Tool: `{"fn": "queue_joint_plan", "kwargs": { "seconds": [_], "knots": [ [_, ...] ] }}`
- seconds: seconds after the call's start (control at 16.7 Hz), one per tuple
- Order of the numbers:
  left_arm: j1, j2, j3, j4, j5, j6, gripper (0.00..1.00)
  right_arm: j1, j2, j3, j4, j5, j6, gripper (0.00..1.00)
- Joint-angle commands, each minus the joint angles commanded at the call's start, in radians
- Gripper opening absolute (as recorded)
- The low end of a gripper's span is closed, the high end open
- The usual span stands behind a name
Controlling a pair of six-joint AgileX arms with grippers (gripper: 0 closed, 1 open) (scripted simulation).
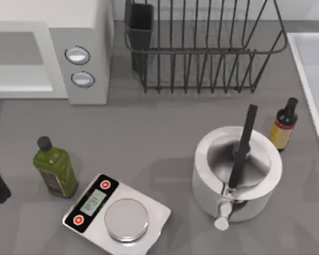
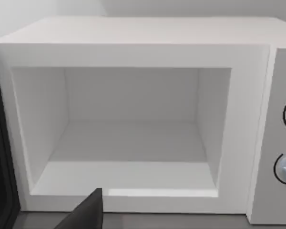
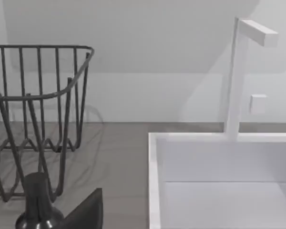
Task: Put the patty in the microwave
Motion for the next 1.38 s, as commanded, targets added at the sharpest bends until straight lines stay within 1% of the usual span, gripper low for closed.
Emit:
{"fn": "queue_joint_plan", "kwargs": {
  "seconds": [0.24,0.48,0.72,1.2,1.38],
  "knots": [
    [0.004,0.032,0.028,-0.023,0.000,0.009,1.00,0.000,0.000,0.000,0.000,0.000,0.000,1.00],
    [0.027,0.223,0.175,-0.146,0.001,0.059,1.00,0.000,0.000,0.000,0.000,0.000,0.000,1.00],
    [0.062,0.555,0.401,-0.335,0.003,0.136,1.00,0.000,0.000,0.000,0.000,0.000,0.000,1.00],
    [0.138,1.346,0.899,-0.751,0.006,0.304,1.00,0.000,0.000,0.000,0.000,0.000,0.000,1.00],
    [0.160,1.577,1.043,-0.870,0.007,0.353,1.00,0.000,0.000,0.000,0.000,0.000,0.000,1.00]
  ]
}}
